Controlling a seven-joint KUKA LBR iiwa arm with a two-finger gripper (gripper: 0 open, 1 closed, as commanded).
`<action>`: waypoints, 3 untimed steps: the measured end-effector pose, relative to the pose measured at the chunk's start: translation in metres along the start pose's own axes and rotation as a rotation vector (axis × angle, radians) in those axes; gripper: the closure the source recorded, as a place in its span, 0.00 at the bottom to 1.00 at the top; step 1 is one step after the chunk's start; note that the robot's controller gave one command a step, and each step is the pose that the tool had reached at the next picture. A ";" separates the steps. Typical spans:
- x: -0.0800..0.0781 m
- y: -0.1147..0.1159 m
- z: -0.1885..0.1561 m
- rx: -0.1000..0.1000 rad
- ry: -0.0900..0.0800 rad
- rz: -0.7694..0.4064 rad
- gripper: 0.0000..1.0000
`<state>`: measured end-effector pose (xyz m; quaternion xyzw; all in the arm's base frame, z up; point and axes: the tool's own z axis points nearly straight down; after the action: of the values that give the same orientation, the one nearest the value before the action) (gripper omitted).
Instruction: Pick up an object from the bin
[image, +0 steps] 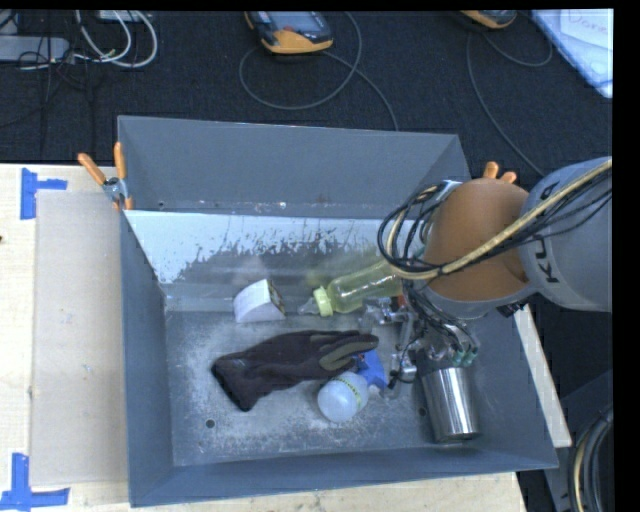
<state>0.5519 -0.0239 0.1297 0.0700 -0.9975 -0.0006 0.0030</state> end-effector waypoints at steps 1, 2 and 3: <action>-0.021 0.011 0.018 0.001 -0.006 -0.033 0.00; -0.016 0.018 0.053 0.000 -0.001 -0.216 0.00; -0.024 0.043 0.060 0.001 -0.006 -0.159 1.00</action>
Offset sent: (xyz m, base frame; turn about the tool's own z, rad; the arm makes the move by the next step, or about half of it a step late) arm 0.0110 0.0207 -0.0597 -0.2285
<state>0.5692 0.0223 0.0699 0.1491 -0.9888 -0.0006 -0.0002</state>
